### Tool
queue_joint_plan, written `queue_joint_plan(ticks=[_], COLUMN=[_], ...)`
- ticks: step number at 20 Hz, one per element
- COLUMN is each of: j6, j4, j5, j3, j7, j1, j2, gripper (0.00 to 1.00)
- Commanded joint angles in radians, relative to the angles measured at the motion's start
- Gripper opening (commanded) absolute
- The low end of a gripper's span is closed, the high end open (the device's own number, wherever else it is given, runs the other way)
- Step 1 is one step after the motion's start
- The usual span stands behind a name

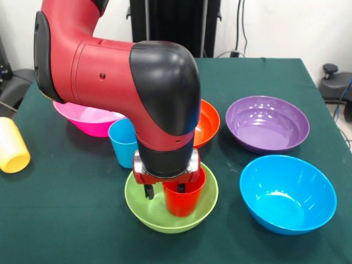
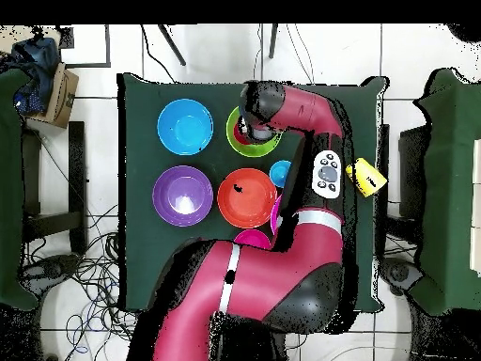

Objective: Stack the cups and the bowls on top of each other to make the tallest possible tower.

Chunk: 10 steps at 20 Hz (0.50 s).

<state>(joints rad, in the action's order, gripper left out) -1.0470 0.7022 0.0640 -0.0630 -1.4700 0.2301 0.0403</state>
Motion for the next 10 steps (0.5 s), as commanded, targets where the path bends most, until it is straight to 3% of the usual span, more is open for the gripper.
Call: queue_joint_plan(ticks=[1, 5, 10], j6=[-0.005, -0.038, -0.105], j4=[0.061, 0.128, 0.148], j5=[-0.053, -0.039, -0.019], j3=[0.068, 0.073, 0.086], j7=[0.085, 0.111, 0.126], j1=[0.006, 0.018, 0.037], j2=[0.064, 0.140, 0.201], gripper=[1.00, 1.00, 1.00])
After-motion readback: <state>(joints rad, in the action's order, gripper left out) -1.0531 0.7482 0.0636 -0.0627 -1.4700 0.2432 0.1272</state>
